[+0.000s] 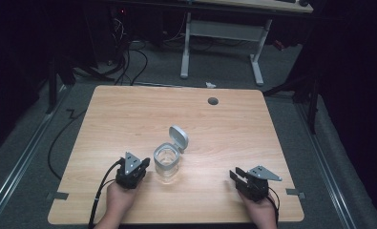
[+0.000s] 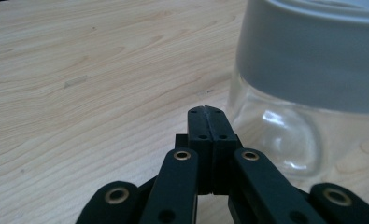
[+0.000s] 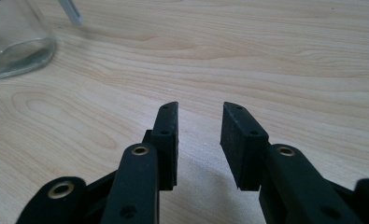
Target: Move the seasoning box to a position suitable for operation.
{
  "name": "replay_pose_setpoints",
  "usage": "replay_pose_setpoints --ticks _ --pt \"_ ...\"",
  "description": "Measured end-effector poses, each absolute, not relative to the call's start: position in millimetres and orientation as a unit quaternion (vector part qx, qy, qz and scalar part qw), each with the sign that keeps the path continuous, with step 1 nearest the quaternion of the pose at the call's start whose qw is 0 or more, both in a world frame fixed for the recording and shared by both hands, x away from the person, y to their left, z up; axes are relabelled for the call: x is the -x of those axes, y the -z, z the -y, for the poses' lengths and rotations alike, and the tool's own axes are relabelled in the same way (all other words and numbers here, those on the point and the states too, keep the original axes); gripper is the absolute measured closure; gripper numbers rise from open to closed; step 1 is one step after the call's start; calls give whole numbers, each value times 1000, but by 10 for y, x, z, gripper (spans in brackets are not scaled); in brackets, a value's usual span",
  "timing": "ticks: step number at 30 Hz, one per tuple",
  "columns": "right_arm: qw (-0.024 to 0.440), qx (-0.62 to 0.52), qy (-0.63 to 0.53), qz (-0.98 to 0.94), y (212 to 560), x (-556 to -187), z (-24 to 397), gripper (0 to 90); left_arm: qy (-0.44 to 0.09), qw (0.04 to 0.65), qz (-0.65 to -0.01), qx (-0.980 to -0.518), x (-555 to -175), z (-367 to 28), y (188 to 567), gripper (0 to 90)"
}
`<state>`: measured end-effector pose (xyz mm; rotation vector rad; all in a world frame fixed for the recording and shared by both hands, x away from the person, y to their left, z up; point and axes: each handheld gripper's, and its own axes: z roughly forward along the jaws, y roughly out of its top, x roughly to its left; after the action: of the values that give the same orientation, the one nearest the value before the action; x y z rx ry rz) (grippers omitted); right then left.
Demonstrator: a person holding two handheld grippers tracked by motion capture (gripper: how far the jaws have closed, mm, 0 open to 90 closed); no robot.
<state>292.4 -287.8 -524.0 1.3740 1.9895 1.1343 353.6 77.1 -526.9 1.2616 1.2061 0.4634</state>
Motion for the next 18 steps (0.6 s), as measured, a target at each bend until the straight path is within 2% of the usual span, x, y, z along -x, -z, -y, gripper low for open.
replay_pose_setpoints --ticks 6,18 --pt "233 -505 -409 -723 5236 -2921 2887 739 -193 624 -526 -545 -3641 -690 5239 900" --pt "240 -505 -416 -717 5234 -2911 2890 754 -187 626 -522 -548 -3601 -661 5232 900"
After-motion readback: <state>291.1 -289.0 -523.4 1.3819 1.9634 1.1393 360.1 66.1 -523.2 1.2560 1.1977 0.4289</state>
